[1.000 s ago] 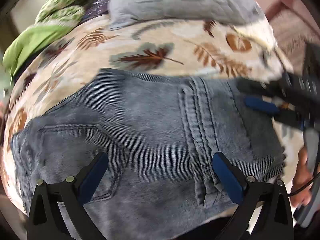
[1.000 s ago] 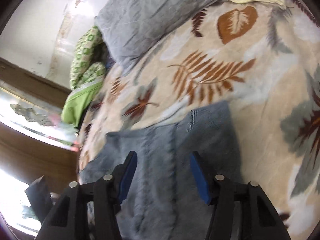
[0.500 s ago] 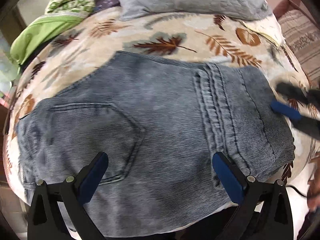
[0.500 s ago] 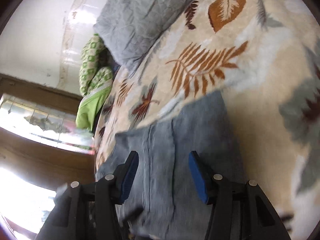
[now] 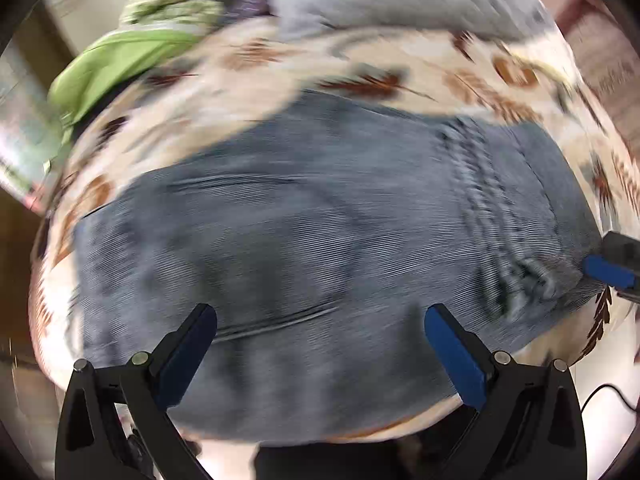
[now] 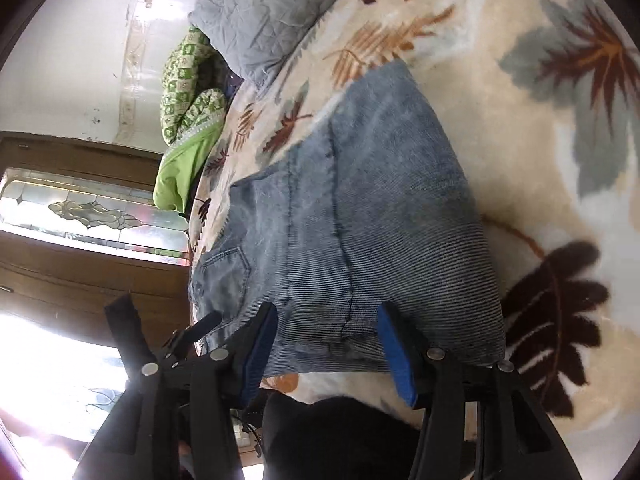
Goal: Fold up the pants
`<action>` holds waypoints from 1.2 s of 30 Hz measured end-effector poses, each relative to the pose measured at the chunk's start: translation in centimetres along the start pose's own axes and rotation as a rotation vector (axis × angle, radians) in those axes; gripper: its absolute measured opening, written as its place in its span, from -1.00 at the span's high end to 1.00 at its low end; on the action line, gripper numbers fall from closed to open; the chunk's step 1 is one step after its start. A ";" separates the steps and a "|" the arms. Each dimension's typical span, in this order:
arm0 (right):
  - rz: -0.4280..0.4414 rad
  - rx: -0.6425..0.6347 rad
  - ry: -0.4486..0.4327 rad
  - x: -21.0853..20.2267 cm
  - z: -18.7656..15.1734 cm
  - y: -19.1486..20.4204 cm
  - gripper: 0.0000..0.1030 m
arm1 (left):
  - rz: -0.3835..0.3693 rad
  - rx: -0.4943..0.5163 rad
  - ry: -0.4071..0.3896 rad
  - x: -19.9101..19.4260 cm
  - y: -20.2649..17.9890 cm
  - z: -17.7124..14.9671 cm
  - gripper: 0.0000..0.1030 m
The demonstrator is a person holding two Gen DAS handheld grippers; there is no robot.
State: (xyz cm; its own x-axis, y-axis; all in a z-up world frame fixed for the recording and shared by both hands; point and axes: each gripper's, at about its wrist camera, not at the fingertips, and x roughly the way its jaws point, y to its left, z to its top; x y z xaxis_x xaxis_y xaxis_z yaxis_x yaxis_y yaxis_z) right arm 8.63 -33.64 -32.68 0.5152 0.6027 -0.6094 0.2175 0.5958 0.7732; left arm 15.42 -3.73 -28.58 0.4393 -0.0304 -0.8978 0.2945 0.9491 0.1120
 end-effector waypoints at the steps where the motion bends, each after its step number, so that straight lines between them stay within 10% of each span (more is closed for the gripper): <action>1: 0.010 -0.017 -0.002 -0.1 -0.2 0.6 -0.08 | 0.010 -0.025 -0.014 -0.6 1.4 -0.6 -1.00; 11: 0.232 -0.189 0.043 5.4 -4.1 9.5 -0.19 | 0.190 -0.411 -0.068 -3.9 18.2 -9.4 -1.00; 18: 0.095 -0.348 0.153 11.8 -8.5 13.3 -0.19 | 0.298 -0.438 -0.114 -4.3 20.5 -10.2 -1.00; 36: -0.176 -0.551 0.063 12.5 -8.2 17.9 -0.19 | 0.259 -0.439 -0.140 -3.6 21.0 -10.3 -1.00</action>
State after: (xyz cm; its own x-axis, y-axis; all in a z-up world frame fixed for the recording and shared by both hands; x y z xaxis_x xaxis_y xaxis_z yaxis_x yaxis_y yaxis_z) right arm 12.21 -11.09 -27.89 0.4561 0.4903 -0.7427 -0.1771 0.8678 0.4642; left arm 11.30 19.56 -27.37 0.5683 0.2098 -0.7956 -0.2093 0.9720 0.1068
